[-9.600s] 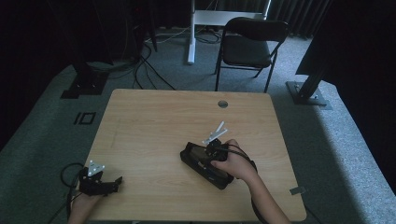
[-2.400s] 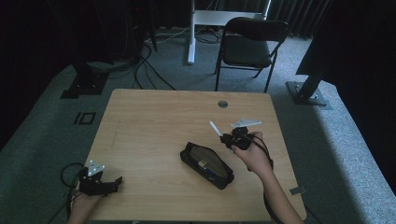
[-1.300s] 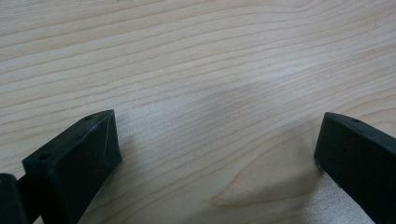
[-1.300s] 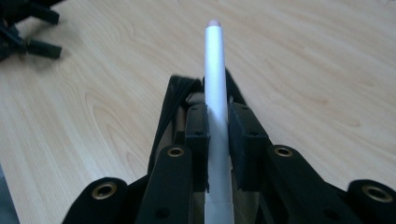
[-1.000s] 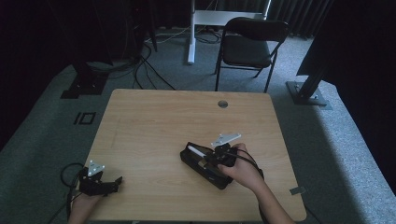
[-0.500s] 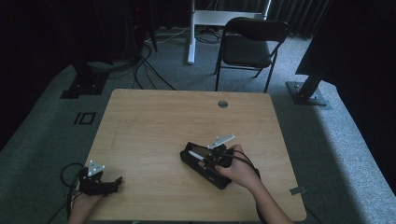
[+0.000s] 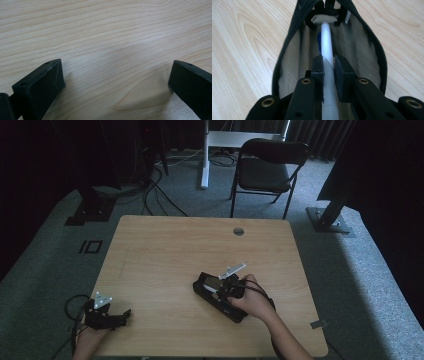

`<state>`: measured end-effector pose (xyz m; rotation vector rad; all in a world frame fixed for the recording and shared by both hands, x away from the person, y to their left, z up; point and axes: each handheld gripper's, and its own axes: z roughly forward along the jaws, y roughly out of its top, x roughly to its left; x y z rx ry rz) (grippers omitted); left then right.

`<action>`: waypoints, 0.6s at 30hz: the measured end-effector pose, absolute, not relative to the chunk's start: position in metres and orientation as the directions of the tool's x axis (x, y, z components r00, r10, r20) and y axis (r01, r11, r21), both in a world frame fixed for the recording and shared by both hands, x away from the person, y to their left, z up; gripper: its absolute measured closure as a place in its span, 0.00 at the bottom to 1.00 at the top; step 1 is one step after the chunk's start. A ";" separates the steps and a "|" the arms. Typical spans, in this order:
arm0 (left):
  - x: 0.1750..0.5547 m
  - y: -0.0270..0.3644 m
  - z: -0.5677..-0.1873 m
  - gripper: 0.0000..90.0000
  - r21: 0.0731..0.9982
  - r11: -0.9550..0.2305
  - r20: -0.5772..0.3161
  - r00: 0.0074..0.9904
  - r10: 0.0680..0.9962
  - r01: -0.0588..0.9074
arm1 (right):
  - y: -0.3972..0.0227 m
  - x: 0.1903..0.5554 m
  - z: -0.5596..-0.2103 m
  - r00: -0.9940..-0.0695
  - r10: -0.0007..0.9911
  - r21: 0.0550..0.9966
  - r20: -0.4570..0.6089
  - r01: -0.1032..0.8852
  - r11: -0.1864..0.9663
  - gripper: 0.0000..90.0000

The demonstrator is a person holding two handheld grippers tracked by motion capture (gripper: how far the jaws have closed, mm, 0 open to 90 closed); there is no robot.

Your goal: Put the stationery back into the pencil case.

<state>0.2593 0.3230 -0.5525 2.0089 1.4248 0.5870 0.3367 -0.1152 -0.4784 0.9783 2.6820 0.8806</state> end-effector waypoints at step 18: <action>0.259 0.323 -0.552 0.00 0.692 -0.244 0.013 0.326 0.945 0.680 | -0.113 0.338 -0.485 -0.778 0.628 0.543 0.033 0.541 0.642 0.87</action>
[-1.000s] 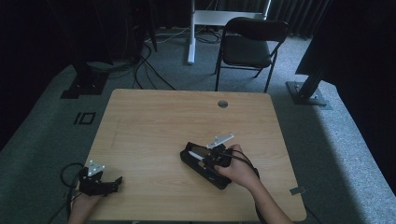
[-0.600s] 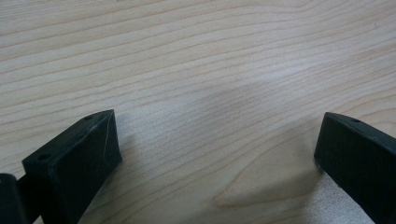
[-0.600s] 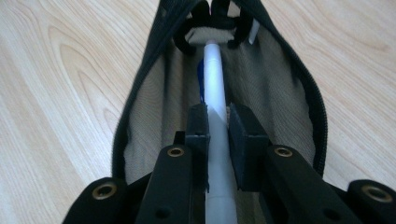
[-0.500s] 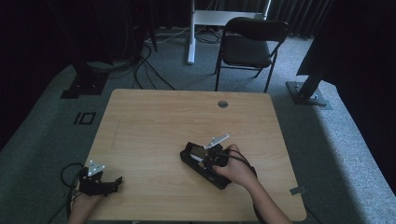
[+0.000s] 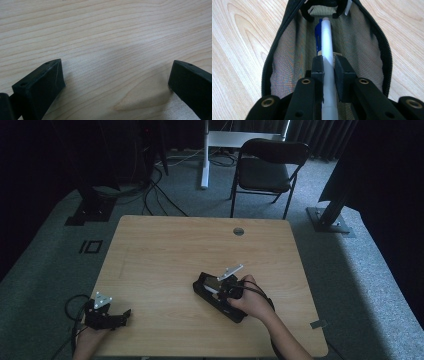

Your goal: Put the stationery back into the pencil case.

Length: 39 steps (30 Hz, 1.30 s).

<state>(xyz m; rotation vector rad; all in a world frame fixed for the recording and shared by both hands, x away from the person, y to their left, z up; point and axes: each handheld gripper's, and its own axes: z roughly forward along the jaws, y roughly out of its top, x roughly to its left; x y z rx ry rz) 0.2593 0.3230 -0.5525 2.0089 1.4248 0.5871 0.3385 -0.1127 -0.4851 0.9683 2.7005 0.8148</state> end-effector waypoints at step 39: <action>0.259 0.323 -0.552 0.00 0.692 -0.245 0.014 0.326 0.945 0.679 | -0.124 0.330 -0.446 -0.796 0.599 0.677 0.084 0.487 0.552 0.75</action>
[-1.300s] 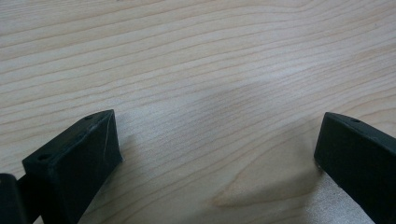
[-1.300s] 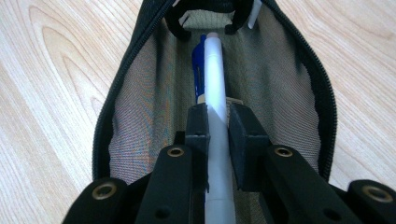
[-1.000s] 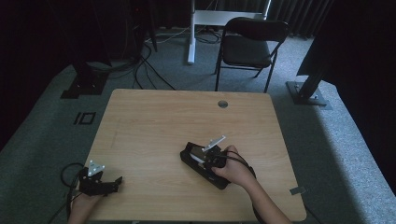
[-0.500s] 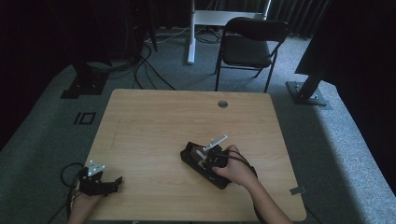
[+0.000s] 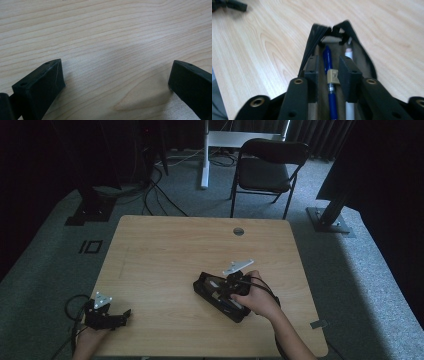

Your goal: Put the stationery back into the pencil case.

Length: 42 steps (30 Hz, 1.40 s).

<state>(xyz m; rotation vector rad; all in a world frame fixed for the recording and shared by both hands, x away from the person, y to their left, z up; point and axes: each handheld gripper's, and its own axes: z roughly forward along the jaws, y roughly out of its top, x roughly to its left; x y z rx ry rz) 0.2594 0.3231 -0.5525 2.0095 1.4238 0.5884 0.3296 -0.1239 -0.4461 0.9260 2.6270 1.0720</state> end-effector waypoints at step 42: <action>0.259 0.323 -0.552 0.00 0.692 -0.244 0.013 0.326 0.945 0.680 | -0.191 0.356 -0.463 -0.512 0.850 0.786 0.123 0.574 0.232 0.42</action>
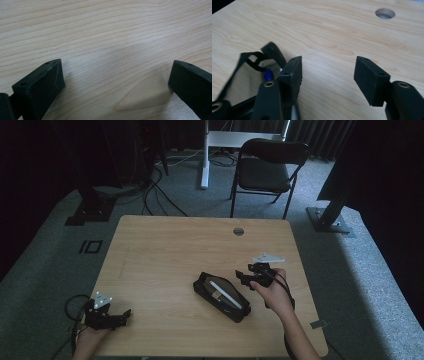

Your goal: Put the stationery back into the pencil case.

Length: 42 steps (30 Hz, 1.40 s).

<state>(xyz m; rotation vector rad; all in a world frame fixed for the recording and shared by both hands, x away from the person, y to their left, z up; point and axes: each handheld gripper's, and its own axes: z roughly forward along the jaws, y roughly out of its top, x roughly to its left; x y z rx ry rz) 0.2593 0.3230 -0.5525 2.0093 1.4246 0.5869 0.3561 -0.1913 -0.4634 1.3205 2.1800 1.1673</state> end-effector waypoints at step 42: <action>0.259 0.323 -0.552 0.00 0.692 -0.244 0.013 0.326 0.945 0.680 | -0.250 0.336 -0.537 -0.270 0.958 0.740 0.099 0.663 0.111 0.36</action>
